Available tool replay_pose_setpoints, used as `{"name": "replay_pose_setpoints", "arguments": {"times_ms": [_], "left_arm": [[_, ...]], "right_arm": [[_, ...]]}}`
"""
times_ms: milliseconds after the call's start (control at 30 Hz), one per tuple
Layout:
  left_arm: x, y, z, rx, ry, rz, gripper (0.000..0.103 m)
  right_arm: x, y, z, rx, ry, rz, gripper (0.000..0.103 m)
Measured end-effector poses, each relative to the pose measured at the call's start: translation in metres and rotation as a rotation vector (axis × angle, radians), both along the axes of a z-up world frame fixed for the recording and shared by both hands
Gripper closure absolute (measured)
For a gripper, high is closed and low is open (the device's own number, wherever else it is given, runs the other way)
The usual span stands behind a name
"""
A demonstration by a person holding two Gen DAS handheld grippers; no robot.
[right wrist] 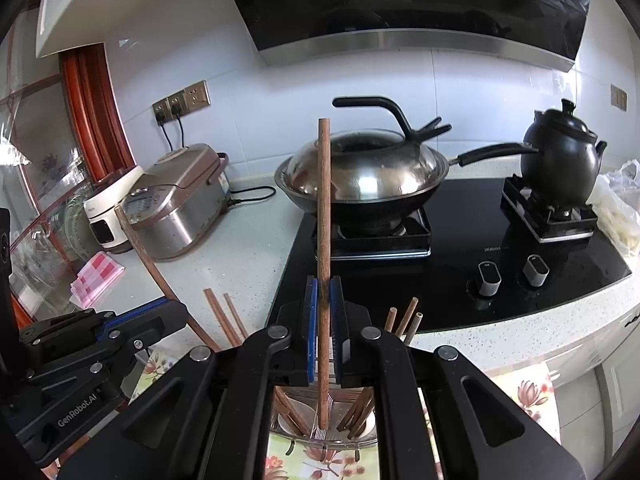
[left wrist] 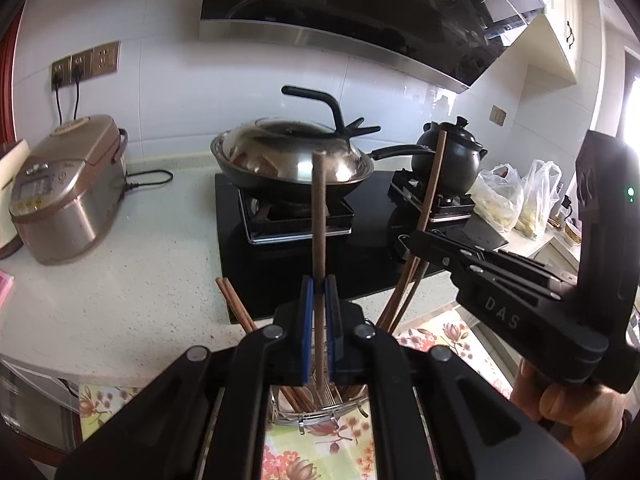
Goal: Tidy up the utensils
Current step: 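Lower both chopsticks into the wire rack and open both tools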
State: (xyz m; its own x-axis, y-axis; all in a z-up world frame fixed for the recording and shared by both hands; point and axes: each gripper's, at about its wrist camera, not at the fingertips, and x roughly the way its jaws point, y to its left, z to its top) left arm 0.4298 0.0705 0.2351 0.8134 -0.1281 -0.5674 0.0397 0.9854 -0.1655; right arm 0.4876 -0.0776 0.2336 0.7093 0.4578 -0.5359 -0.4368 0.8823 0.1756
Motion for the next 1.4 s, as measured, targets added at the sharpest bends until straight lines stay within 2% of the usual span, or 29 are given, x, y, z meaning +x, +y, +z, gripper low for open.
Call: {"name": "replay_pose_setpoints", "arguments": {"times_ms": [533,800,1333,1400], "left_arm": [[0.025,-0.003,-0.053,-0.039,0.075,0.010,0.097],[0.028,-0.001,-0.073,-0.050,0.106,0.022,0.097],[0.034,-0.004,-0.095,-0.048,0.163,0.018,0.097],[0.035,-0.004,-0.098,-0.054,0.174,0.018,0.092]], "right_arm": [[0.009,0.007,-0.049,-0.019,0.052,0.001,0.096],[0.007,0.013,-0.060,-0.034,0.053,0.008,0.096],[0.009,0.016,-0.078,-0.067,0.085,0.018,0.095],[0.008,0.016,-0.080,-0.071,0.088,0.017,0.095]]}}
